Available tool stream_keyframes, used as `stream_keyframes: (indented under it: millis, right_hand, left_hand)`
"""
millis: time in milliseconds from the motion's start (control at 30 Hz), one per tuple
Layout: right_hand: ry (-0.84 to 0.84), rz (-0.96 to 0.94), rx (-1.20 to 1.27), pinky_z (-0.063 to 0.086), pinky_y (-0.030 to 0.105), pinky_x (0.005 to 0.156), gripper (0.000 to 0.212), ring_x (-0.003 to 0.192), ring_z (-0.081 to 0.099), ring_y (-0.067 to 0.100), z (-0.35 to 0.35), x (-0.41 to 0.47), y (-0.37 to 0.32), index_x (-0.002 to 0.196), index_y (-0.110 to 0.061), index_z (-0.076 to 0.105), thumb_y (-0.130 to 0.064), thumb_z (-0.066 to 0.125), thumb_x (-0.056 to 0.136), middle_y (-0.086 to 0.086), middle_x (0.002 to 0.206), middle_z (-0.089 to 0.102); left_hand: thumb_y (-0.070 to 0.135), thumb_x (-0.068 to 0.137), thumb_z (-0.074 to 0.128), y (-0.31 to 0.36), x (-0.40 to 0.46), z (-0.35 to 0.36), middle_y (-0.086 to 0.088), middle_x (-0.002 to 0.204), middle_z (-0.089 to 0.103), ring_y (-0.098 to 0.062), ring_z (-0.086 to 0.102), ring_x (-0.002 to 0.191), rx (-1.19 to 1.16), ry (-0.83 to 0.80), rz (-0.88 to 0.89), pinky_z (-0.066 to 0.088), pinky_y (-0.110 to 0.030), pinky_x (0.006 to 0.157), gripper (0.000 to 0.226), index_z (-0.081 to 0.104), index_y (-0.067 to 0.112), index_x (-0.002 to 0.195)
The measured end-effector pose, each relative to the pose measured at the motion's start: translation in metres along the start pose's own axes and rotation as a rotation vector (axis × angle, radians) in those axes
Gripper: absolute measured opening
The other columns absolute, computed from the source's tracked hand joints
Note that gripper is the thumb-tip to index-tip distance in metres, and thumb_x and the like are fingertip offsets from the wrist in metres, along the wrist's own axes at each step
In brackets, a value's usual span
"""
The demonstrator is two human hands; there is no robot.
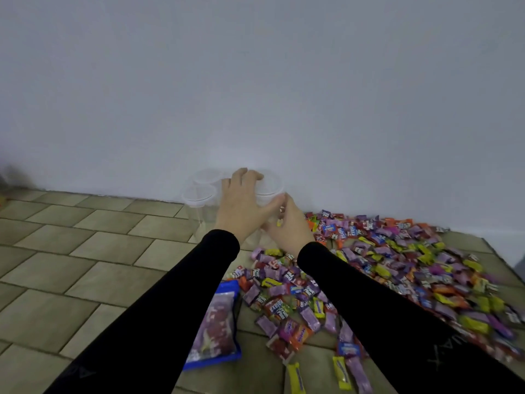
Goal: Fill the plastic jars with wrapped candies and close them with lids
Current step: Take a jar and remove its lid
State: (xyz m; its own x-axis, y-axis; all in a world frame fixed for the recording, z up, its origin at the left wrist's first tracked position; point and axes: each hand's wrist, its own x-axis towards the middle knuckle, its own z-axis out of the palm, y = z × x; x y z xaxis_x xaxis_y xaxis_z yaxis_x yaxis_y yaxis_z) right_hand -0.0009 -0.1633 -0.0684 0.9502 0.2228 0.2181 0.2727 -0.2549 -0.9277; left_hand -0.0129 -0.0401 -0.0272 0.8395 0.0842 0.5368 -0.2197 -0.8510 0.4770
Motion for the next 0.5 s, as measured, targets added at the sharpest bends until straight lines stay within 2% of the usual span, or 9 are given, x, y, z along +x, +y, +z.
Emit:
stream_keyframes:
  millis: [33, 100, 200, 300, 433, 500]
  right_hand:
    - [0.016, -0.016, -0.006, 0.04, -0.002, 0.059, 0.044, 0.073, 0.051, -0.028, -0.009, -0.006, -0.002, 0.116, -0.019, 0.042, -0.012, 0.071, 0.083, -0.018, 0.099, 0.053]
    - [0.058, -0.057, -0.044, 0.04, -0.002, 0.067, 0.051, 0.084, 0.05, -0.025, -0.027, -0.017, -0.001, 0.121, -0.023, 0.044, -0.017, 0.074, 0.081, -0.015, 0.107, 0.055]
    - [0.116, -0.092, -0.075, 0.045, 0.015, 0.084, 0.058, 0.107, 0.052, -0.008, -0.052, -0.039, -0.004, 0.123, -0.031, 0.045, -0.037, 0.076, 0.075, -0.012, 0.12, 0.056]
    - [0.181, -0.126, -0.126, 0.046, 0.029, 0.096, 0.075, 0.118, 0.048, 0.004, -0.084, -0.064, -0.001, 0.134, -0.028, 0.039, -0.052, 0.073, 0.072, -0.007, 0.128, 0.049]
    - [0.281, -0.149, -0.125, 0.046, 0.022, 0.094, 0.079, 0.108, 0.047, -0.009, -0.13, -0.104, 0.01, 0.141, -0.02, 0.031, -0.036, 0.076, 0.078, -0.002, 0.128, 0.04]
    - [0.325, -0.157, -0.127, 0.045, 0.015, 0.09, 0.077, 0.109, 0.048, -0.004, -0.155, -0.125, 0.02, 0.14, -0.019, 0.032, -0.03, 0.076, 0.079, 0.0, 0.126, 0.04]
  left_hand:
    - [0.051, 0.079, 0.069, 0.009, -0.003, 0.001, -0.004, 0.136, 0.041, -0.023, 0.034, 0.121, -0.013, 0.008, 0.017, 0.032, -0.03, 0.1, 0.058, 0.052, 0.018, 0.123]
    - [0.052, 0.078, 0.069, 0.029, -0.009, 0.002, -0.002, 0.13, 0.043, -0.022, 0.037, 0.117, -0.046, 0.023, 0.044, 0.034, -0.029, 0.098, 0.058, 0.052, 0.018, 0.122]
    - [0.054, 0.076, 0.07, 0.061, -0.018, 0.003, 0.001, 0.125, 0.038, -0.018, 0.037, 0.117, -0.138, 0.016, 0.052, 0.036, -0.028, 0.096, 0.057, 0.051, 0.023, 0.121]
    - [0.053, 0.073, 0.072, 0.099, -0.028, 0.007, 0.005, 0.12, 0.033, -0.012, 0.042, 0.114, -0.312, -0.045, 0.017, 0.037, -0.022, 0.087, 0.055, 0.05, 0.028, 0.117]
    - [0.053, 0.073, 0.072, 0.152, -0.046, 0.022, 0.006, 0.12, 0.031, -0.009, 0.045, 0.111, -0.432, -0.134, 0.011, 0.037, -0.013, 0.078, 0.052, 0.049, 0.032, 0.114]
    - [0.053, 0.074, 0.072, 0.179, -0.059, 0.032, 0.006, 0.12, 0.031, -0.009, 0.045, 0.109, -0.466, -0.183, 0.021, 0.035, -0.01, 0.074, 0.051, 0.048, 0.032, 0.114]
